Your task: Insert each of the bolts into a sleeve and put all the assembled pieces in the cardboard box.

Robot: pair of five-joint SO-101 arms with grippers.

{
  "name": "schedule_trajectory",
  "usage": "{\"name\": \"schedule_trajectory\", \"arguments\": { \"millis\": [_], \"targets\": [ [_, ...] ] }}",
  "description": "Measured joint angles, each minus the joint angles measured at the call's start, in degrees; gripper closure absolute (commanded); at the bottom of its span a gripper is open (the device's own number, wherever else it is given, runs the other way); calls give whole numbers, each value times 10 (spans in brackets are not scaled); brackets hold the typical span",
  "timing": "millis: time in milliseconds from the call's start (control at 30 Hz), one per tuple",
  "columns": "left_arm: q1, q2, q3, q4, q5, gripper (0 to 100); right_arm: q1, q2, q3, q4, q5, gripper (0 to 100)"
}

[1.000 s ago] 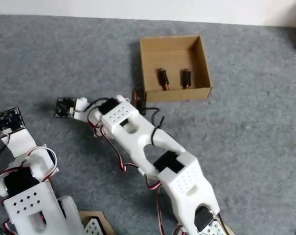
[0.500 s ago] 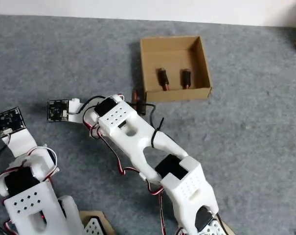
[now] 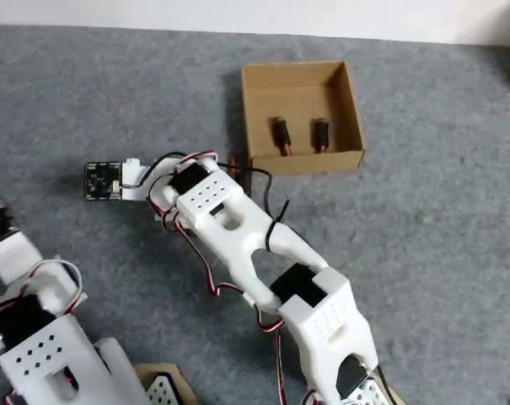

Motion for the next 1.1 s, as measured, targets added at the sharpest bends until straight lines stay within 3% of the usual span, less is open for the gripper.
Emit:
{"name": "schedule_trajectory", "arguments": {
  "millis": [333, 1100],
  "targets": [
    [-142, 0, 0, 0, -15, 994, 4, 18, 0, -18, 0, 821],
    [-152, 0, 25, -1, -42, 994, 19, 58, 1, -23, 1, 821]
  ]
}}
